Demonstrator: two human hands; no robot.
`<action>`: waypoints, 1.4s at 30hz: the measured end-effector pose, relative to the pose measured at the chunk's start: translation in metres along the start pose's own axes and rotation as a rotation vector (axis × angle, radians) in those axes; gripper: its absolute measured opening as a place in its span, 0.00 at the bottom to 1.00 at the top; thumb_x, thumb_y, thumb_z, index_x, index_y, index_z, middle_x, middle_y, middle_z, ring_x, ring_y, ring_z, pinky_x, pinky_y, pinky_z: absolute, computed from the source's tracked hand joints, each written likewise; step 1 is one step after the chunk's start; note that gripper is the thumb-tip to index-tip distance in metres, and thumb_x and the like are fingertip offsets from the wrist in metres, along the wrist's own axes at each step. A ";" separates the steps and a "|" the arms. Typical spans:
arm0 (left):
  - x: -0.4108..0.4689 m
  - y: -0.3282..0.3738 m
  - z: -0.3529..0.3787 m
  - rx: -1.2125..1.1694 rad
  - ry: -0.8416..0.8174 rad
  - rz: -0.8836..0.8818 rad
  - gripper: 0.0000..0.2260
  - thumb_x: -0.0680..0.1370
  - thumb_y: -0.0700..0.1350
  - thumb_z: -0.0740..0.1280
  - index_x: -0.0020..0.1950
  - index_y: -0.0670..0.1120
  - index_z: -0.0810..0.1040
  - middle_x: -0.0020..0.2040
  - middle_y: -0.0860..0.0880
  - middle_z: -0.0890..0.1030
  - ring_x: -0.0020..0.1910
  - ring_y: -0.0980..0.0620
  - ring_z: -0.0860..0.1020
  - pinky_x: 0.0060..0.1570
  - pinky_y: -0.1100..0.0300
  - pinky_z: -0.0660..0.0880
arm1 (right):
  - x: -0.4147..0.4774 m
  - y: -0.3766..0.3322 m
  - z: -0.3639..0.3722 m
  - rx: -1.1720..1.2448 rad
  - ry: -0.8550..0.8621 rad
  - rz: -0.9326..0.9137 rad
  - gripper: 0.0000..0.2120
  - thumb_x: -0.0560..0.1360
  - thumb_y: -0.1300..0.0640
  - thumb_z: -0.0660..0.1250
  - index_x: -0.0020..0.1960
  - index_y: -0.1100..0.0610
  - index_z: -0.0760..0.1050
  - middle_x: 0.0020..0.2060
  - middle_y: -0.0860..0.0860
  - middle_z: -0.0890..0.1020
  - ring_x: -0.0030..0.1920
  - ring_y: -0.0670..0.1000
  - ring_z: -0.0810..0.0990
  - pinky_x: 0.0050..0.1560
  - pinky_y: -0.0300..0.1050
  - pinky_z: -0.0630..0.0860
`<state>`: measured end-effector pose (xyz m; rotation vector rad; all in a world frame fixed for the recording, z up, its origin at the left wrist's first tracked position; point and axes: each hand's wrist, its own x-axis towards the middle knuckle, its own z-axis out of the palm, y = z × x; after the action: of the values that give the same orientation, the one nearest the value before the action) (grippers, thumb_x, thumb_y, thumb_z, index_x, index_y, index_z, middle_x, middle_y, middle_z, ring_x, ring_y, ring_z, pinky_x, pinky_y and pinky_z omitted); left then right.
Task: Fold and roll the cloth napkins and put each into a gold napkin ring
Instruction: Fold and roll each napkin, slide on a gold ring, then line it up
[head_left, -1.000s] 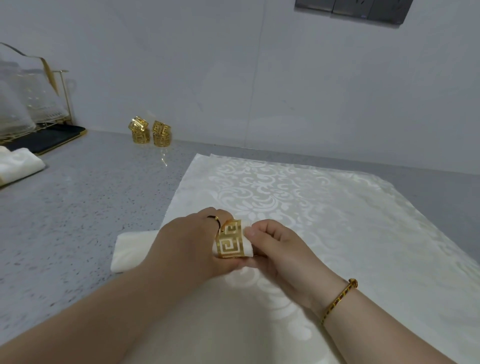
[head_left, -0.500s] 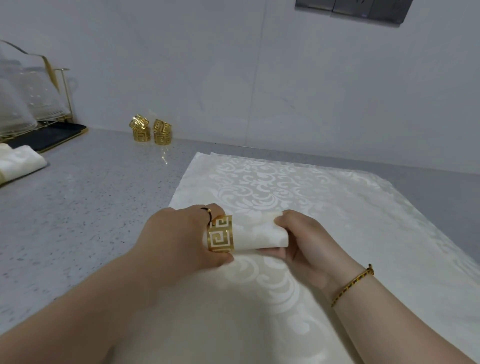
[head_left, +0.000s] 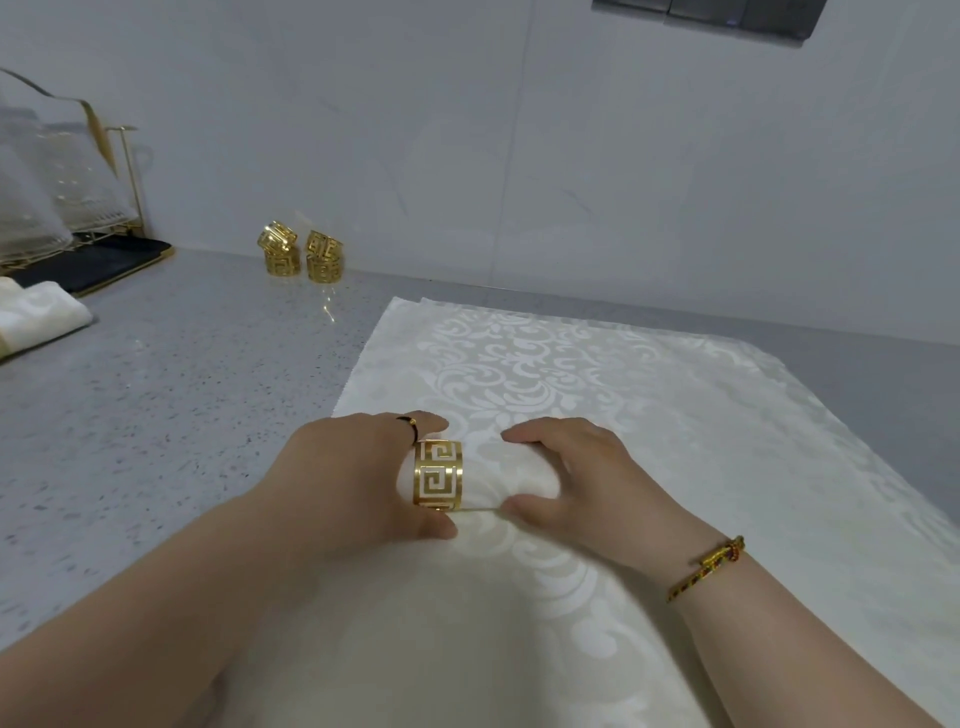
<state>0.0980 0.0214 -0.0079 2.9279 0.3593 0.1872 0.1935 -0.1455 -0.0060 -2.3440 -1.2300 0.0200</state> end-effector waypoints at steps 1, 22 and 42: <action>-0.001 -0.004 -0.002 -0.009 -0.042 -0.002 0.39 0.64 0.64 0.69 0.70 0.65 0.54 0.65 0.63 0.69 0.63 0.59 0.69 0.56 0.67 0.64 | 0.000 0.001 0.000 0.026 0.003 0.010 0.24 0.70 0.51 0.70 0.64 0.48 0.69 0.47 0.30 0.66 0.55 0.40 0.65 0.61 0.31 0.55; -0.002 -0.035 -0.014 -0.075 -0.170 0.026 0.23 0.66 0.56 0.73 0.58 0.64 0.69 0.54 0.62 0.76 0.54 0.59 0.74 0.56 0.61 0.71 | 0.009 -0.004 0.040 -0.317 0.333 -0.324 0.24 0.62 0.42 0.59 0.56 0.49 0.69 0.44 0.43 0.81 0.48 0.44 0.69 0.61 0.45 0.64; -0.125 -0.107 -0.036 -0.147 0.342 -0.112 0.22 0.71 0.60 0.64 0.63 0.67 0.63 0.61 0.66 0.69 0.59 0.62 0.71 0.43 0.78 0.63 | 0.049 -0.129 0.062 -0.254 0.228 -0.665 0.18 0.61 0.48 0.65 0.49 0.51 0.76 0.38 0.46 0.82 0.47 0.47 0.75 0.56 0.47 0.72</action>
<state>-0.0517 0.0981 -0.0071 2.7164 0.5319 0.6716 0.1089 -0.0209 0.0046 -1.9399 -1.9055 -0.6351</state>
